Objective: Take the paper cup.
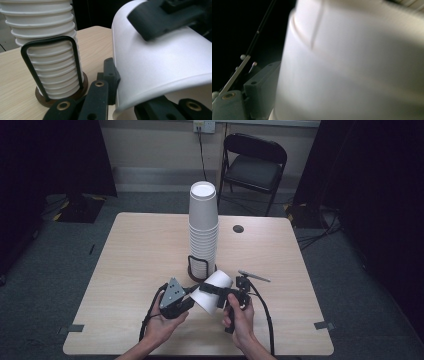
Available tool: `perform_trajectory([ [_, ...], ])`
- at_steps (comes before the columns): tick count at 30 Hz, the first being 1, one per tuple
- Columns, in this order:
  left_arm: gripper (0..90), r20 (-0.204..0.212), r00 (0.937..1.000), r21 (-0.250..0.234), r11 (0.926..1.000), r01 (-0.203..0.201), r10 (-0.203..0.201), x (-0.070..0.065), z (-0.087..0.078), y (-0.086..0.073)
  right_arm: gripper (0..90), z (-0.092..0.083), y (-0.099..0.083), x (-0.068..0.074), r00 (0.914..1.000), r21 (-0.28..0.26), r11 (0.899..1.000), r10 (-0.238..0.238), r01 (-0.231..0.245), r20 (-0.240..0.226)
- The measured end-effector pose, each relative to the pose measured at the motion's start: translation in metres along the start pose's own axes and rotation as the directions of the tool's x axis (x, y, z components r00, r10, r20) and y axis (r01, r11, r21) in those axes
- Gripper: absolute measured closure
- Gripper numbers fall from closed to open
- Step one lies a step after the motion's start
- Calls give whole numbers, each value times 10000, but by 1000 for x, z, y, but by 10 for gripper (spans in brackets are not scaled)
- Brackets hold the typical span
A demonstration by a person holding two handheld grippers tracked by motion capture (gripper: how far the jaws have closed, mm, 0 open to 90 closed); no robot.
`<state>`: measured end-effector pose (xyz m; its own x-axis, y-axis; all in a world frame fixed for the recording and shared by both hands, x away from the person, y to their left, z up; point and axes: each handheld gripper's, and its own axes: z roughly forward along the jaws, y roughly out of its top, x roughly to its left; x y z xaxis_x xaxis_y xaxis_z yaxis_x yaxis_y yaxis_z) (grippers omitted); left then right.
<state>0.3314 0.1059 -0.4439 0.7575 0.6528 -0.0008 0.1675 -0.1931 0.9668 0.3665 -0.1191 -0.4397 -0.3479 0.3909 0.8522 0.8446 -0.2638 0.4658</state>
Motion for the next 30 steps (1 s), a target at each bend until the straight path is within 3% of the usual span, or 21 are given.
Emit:
perform_trajectory([
  [12,855,356,9988,308,9990,322,-332,1,-1,-2,127,-6,11,-8,9994,-445,9989,-119,134,330],
  [21,857,514,9968,623,9964,580,-613,4,-3,-3,127,-13,18,-13,9962,-715,9960,-491,542,718],
  [24,857,611,9953,922,9934,688,-746,8,-4,-4,127,-17,20,-13,9850,-655,9892,-1224,1310,1216],
  [25,857,611,9953,922,9934,688,-746,8,-4,-4,127,-17,20,-13,9850,-655,9892,-1224,1310,1216],
  [26,857,627,9955,1037,9925,647,-714,8,-4,-4,127,-19,20,-13,9723,-648,9766,-1955,2049,1281],
  [27,857,656,9952,1141,9914,642,-720,8,-4,-3,127,-20,20,-13,9634,-613,9679,-2346,2439,1296],
  [28,857,651,9953,1220,9905,632,-715,8,-5,-3,127,-21,20,-12,9559,-571,9612,-2603,2699,1356],
  [29,856,651,9953,1220,9905,632,-715,8,-5,-3,127,-21,20,-12,9559,-571,9612,-2603,2699,1356],
  [30,857,590,9965,1433,9884,505,-594,9,-5,-2,127,-22,19,-11,9407,-555,9462,-3086,3187,1406],
])
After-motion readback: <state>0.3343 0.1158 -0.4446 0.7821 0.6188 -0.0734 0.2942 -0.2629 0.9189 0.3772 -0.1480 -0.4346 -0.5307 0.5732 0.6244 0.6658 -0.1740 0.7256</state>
